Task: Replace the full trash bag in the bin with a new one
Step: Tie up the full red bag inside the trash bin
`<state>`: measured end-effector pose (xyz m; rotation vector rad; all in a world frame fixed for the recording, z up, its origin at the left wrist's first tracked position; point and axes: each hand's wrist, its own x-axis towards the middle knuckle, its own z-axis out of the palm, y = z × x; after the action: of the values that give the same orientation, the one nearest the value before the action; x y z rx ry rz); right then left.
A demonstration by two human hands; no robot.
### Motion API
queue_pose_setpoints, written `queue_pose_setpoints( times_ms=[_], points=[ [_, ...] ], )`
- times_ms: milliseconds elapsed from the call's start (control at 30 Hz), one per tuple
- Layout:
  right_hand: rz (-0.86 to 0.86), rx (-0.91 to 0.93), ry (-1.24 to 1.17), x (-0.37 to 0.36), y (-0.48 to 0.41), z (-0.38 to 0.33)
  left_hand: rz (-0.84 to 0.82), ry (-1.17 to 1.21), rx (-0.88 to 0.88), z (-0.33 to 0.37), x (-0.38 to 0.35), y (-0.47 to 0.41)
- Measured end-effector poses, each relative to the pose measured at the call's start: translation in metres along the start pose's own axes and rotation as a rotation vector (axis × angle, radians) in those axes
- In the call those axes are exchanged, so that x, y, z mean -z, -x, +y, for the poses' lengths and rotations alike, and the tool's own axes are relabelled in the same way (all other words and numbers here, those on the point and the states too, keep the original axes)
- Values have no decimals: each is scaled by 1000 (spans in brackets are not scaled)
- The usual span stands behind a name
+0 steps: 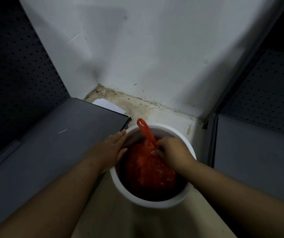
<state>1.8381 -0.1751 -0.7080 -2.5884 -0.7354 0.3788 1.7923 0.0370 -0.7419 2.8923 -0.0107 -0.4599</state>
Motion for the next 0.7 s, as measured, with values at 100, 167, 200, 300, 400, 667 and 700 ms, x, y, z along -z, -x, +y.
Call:
queue_pose_setpoints(
  times_ms=[100,167,200,300,400,667,700],
  points=[
    [-1,-8,-17,22,2,-6,-53,-10,19,5,7,2],
    [-10,-5,-17,36,3,-11,-79,-33,22,11,16,6],
    [-15,-3,-23,43,5,-15,-82,-54,12,15,22,7],
    [-41,-32,-18,70,11,-31,-28,-111,-31,23,44,12],
    [-55,-71,7,103,19,-49,18,-150,-8,33,79,26],
    [-6,-193,29,220,65,-105,188,-165,9,76,221,85],
    [21,-207,19,238,72,-114,203,-178,-3,83,241,94]
  ],
)
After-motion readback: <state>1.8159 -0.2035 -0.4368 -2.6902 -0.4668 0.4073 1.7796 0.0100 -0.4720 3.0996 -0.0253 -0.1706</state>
